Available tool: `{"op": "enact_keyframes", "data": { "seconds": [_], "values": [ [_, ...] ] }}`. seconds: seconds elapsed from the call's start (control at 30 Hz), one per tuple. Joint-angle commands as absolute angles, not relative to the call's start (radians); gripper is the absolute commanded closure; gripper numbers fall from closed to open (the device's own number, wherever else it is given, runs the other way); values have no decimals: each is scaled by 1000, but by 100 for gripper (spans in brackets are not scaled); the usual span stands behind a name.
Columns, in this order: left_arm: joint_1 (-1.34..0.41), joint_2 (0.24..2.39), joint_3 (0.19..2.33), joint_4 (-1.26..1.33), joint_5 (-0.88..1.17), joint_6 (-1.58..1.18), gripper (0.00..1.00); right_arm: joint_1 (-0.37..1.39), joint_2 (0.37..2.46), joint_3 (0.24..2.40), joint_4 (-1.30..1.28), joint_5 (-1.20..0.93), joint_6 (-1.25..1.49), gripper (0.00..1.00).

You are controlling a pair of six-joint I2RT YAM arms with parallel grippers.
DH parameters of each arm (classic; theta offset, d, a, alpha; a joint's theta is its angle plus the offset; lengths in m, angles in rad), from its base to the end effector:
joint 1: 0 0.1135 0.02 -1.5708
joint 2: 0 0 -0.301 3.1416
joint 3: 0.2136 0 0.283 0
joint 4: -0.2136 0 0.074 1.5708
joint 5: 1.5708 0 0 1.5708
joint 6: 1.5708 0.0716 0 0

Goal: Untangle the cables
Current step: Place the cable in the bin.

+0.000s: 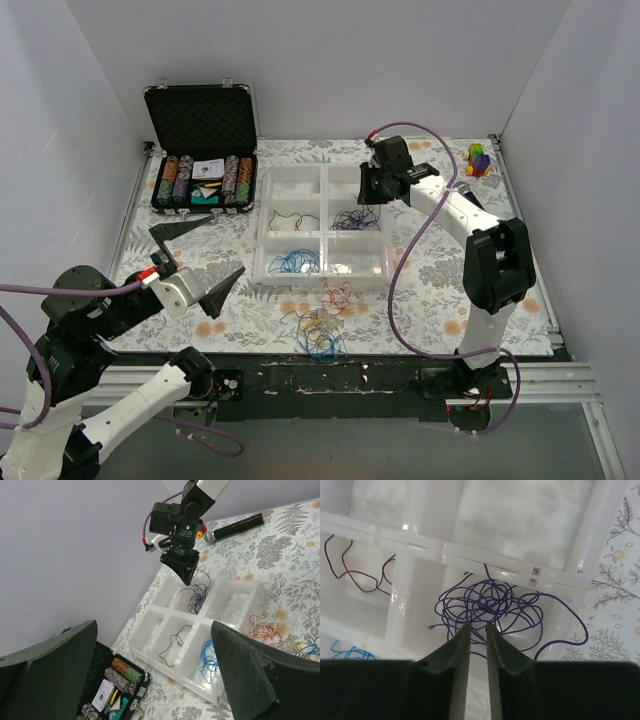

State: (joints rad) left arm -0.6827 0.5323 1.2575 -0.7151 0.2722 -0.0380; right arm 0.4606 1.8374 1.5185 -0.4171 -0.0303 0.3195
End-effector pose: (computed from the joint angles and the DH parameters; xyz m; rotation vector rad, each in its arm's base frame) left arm 0.0428 -0.0596 0.4960 0.7165 1.4469 -0.7746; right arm 0.4367 0.2191 0.2764 -0.1810 2.3386 0.4284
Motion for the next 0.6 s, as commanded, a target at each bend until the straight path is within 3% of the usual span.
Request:
{"op": "enact_keyframes", "data": {
  "seconds": [0.0, 0.2, 0.57],
  "values": [
    [-675, 520, 1285, -738, 276, -43, 2, 469, 1804, 1562, -414, 26, 316, 62],
    [-673, 512, 1275, -730, 282, -46, 2, 468, 1727, 1585, -455, 83, 302, 46],
    [-672, 503, 1266, -729, 282, -46, 2, 466, 1658, 1447, -456, 169, 291, 49]
  ]
}}
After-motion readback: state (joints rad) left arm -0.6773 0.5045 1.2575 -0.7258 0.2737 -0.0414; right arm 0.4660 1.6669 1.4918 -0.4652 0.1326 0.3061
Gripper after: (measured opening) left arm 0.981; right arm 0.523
